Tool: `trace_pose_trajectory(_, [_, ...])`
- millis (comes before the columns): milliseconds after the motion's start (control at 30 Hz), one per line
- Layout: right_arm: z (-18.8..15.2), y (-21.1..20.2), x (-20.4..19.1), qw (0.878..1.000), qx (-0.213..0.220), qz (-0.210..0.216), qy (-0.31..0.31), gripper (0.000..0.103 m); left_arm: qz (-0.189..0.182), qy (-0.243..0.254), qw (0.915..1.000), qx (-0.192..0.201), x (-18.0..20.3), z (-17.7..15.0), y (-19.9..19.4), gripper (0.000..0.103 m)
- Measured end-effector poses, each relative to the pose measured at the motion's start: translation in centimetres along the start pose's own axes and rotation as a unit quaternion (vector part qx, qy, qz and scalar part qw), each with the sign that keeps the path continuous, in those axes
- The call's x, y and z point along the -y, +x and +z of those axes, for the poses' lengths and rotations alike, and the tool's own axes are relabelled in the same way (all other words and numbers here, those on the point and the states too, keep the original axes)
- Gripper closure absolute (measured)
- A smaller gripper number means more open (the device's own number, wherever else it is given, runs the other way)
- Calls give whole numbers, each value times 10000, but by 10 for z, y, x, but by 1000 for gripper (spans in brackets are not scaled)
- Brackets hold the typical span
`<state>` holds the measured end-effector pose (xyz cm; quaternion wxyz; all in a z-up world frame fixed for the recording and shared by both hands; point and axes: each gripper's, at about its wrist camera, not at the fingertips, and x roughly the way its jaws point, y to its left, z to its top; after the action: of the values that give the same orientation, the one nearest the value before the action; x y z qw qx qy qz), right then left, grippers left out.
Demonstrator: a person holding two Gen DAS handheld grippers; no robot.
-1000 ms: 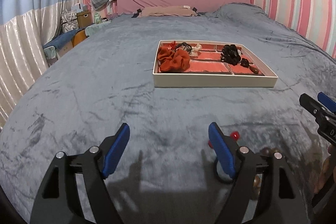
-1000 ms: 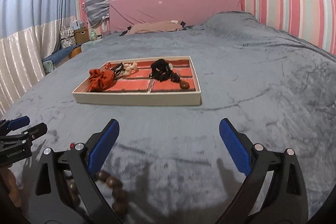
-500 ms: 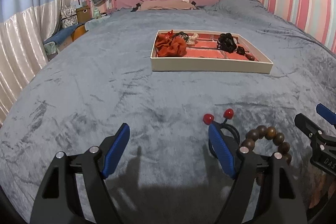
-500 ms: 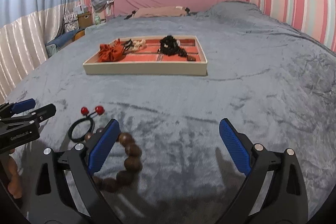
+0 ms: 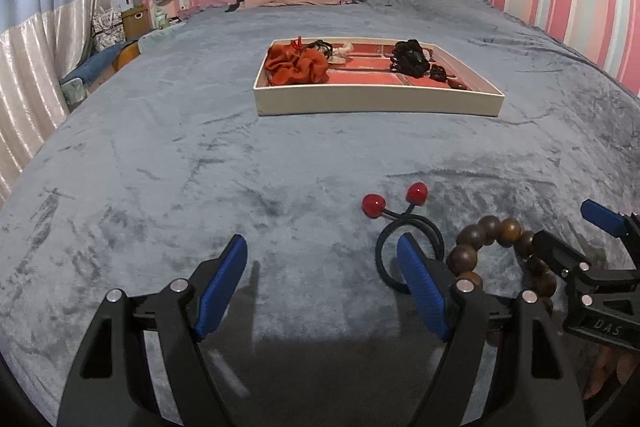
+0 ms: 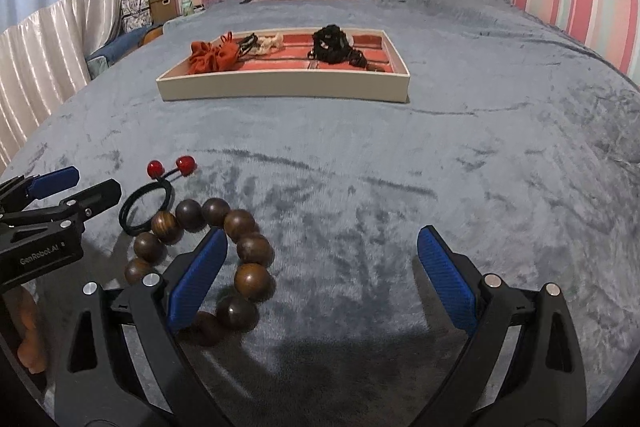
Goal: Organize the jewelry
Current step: 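Move the left gripper to the black hair tie while the right approaches the wooden bead bracelet, then close the left gripper on the red-ball hair tie while the right grasps the bead bracelet, then carry the hair tie and bead bracelet over the tray with both grippers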
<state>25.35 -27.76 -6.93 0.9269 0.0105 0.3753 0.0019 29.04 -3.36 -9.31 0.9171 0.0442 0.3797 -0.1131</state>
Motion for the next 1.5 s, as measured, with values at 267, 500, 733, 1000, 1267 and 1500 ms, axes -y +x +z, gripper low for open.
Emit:
trace_pose_trajectory(267, [-2, 17, 2, 9994, -338, 73, 29, 12, 15, 167, 9996, -234, 0, 0, 20, 27])
trace_pose_trajectory(500, [-3, 21, 3, 9991, -403, 121, 47, 30, -194, 260, 9989, -341, -2, 0, 30, 57])
trace_pose_trajectory(733, [-3, 21, 3, 9991, -384, 193, 38, 55, -274, 459, 9982, -280, 7, -1, 29, 91])
trace_pose_trajectory(1000, [-3, 20, 0, 9991, -334, 244, -54, 83, -298, 403, 9984, -248, 5, 0, 28, 99])
trace_pose_trajectory(1267, [4, 7, -7, 9993, -56, 261, -254, 83, -276, 483, 9984, -25, 10, 4, 17, 100])
trace_pose_trajectory(1500, [35, 0, -2, 9989, 250, 355, -188, 83, -390, 487, 9977, 246, 11, 26, 5, 100])
